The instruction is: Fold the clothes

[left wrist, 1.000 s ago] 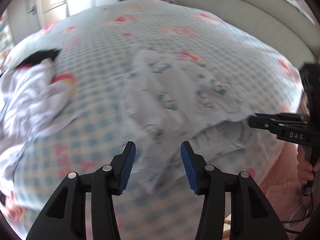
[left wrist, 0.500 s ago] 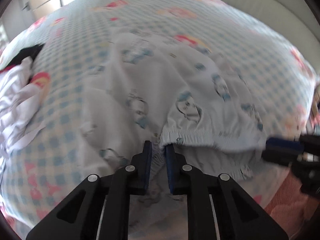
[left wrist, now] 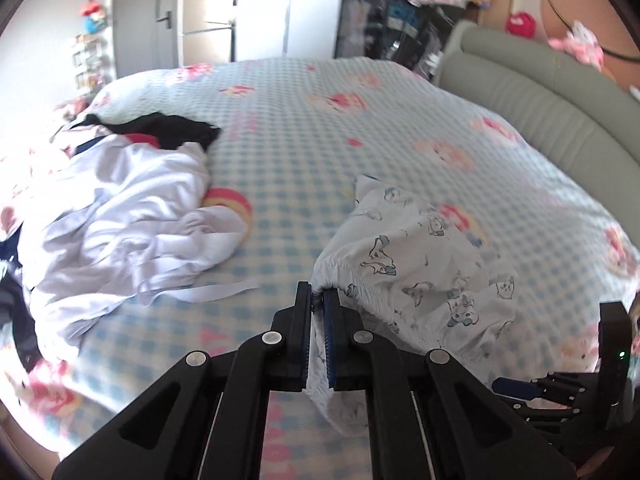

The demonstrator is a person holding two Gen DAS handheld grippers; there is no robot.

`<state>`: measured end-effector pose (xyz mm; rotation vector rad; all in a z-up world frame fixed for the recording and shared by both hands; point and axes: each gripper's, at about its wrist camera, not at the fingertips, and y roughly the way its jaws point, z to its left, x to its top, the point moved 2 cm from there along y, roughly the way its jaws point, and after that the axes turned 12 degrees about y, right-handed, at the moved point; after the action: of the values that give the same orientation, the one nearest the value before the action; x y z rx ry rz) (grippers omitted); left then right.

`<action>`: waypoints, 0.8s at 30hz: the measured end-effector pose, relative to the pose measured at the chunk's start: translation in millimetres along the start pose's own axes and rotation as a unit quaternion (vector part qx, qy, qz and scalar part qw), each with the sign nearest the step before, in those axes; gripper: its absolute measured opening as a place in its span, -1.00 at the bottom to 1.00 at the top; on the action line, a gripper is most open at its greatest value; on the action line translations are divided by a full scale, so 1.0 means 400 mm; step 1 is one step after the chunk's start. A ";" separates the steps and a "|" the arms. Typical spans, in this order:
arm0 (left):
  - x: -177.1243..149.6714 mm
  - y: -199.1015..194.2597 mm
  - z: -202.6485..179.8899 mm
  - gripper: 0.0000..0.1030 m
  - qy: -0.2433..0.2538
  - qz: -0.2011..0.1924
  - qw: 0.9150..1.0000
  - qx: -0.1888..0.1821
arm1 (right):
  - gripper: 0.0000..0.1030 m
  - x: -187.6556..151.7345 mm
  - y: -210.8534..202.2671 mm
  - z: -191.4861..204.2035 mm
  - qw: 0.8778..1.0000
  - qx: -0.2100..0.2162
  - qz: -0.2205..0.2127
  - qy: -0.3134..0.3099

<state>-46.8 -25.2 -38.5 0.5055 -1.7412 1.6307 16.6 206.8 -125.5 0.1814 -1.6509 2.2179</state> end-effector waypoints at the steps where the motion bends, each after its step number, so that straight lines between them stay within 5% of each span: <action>1: -0.013 0.001 0.016 -0.88 -0.008 0.005 1.000 0.006 | -0.39 0.000 0.004 -0.001 1.000 -0.006 -0.002 0.000; 3: -0.039 0.004 0.049 -0.88 -0.023 0.016 0.999 0.019 | -0.39 0.000 0.010 -0.009 1.000 -0.019 -0.006 0.006; 10: -0.114 0.063 0.080 -0.83 -0.044 0.077 0.996 -0.023 | -0.39 0.000 0.008 -0.007 1.000 -0.003 -0.005 0.000; 15: -0.149 0.095 0.082 0.05 -0.040 0.105 0.993 -0.038 | -0.34 -0.010 0.041 0.055 0.999 0.027 0.028 -0.035; 21: -0.195 0.156 0.032 -0.01 -0.079 0.137 0.980 -0.120 | -0.32 0.022 0.083 0.078 0.999 0.025 0.037 -0.013; 22: -0.201 0.166 0.019 -0.13 -0.076 0.142 0.980 -0.121 | -0.29 0.029 0.090 0.082 0.999 0.026 0.038 -0.012; 23: -0.206 0.175 0.006 -0.55 -0.071 0.145 0.980 -0.117 | -0.28 0.035 0.101 0.085 0.999 0.026 0.041 -0.013; 24: -0.204 0.179 -0.003 -0.72 -0.066 0.146 0.981 -0.112 | -0.30 0.040 0.110 0.088 0.999 0.022 0.044 -0.015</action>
<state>-40.0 -28.4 -146.9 0.2650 -2.1496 1.5952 -18.1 166.1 -149.2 0.1568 -1.6560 2.3292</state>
